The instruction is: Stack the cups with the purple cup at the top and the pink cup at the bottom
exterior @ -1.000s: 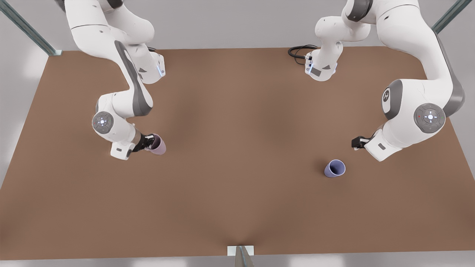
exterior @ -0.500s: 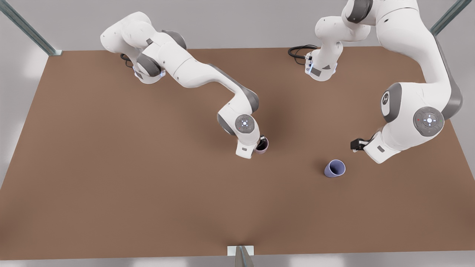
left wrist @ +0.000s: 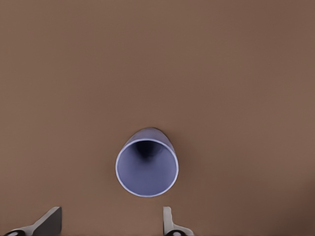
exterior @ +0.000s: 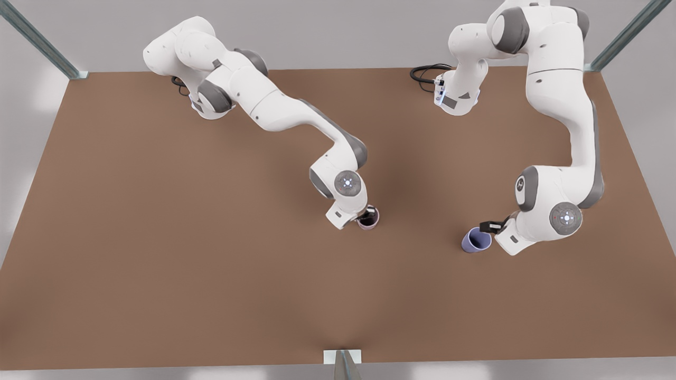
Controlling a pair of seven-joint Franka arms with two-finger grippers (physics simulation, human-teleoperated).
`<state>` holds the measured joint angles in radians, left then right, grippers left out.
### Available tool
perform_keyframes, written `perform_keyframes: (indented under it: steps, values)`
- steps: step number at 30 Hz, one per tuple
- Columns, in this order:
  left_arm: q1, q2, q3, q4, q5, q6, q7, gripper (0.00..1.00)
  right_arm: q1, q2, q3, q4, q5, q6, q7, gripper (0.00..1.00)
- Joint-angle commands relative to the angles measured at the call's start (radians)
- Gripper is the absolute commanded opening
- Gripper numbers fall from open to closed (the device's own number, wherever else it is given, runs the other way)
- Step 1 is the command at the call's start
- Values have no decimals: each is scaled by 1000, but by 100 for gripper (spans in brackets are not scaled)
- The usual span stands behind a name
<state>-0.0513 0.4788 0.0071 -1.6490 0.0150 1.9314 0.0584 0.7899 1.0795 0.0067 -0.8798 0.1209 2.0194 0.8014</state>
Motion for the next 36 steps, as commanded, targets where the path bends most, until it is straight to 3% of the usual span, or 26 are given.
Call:
perform_keyframes:
  steps: [1,2,5,16,17,19,20,22,23,24,25,27,30,32,36]
  values:
    - [4,-2,1,-55,-3,212,46,100,2,0,-1,1,-3,2,317,21]
    - [4,3,1,-57,-3,213,47,100,2,-1,-1,1,-1,2,317,21]
    - [13,4,8,-98,-3,251,67,100,2,-4,-1,-5,-1,1,318,54]
    - [25,87,8,-114,-18,281,67,100,0,-49,-10,-33,-1,-5,314,64]
    - [25,95,10,-112,-46,279,67,93,-3,-53,-10,-33,-1,-10,315,64]
    - [27,103,10,-112,-47,279,67,60,-3,-88,-10,-51,0,-14,314,64]
    - [25,103,8,-112,-47,279,67,54,-6,-139,-10,-108,0,-13,295,65]
    - [25,106,8,-112,-61,281,67,48,-38,-257,-33,-163,48,-33,245,68]
    - [27,106,8,-112,-61,279,67,44,-89,-355,-79,-208,112,-152,79,70]
    - [27,106,8,-112,-61,279,67,43,-165,-432,-82,-252,135,-202,7,78]
    - [25,106,8,-112,-61,279,67,41,-245,-533,-77,-353,128,-200,-80,99]
    - [25,106,8,-112,-69,279,67,36,-405,-747,-77,-584,118,-206,-361,100]
    - [25,106,8,-111,-70,278,66,29,-632,-846,-67,-584,-17,-370,-613,100]
    - [24,100,8,-107,-69,267,57,25,-793,-885,27,-588,-103,-404,-709,100]
    - [16,57,-9,-98,-70,219,5,21,-801,-891,-19,-573,-113,-430,-740,100]
